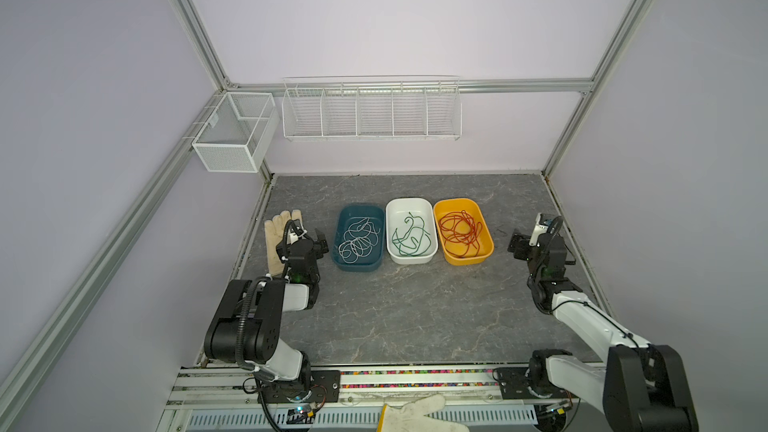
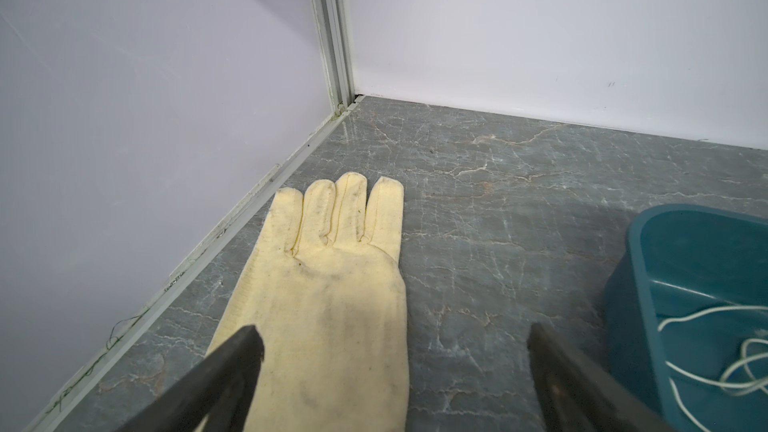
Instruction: Untangle the cables
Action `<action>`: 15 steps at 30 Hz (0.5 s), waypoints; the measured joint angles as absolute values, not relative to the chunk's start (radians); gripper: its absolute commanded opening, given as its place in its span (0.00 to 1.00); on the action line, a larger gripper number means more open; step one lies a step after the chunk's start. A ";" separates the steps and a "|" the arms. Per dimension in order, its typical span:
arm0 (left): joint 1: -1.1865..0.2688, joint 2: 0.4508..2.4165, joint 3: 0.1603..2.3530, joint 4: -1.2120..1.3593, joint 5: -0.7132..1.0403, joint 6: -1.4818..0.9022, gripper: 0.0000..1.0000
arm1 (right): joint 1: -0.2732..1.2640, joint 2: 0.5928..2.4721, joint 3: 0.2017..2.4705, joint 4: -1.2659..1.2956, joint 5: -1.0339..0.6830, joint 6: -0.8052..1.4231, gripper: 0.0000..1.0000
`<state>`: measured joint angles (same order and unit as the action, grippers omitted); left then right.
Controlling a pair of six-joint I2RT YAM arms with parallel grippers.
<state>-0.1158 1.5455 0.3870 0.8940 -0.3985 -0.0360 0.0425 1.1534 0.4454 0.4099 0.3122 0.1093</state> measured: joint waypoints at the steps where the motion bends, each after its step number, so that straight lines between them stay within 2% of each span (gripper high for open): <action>1: -0.116 1.546 0.387 0.895 -0.398 -0.035 0.99 | 0.042 1.167 0.445 0.424 0.310 0.104 0.89; 15: -0.116 1.546 0.387 0.909 -0.395 -0.032 0.99 | -0.001 1.324 0.476 0.521 0.234 0.051 0.89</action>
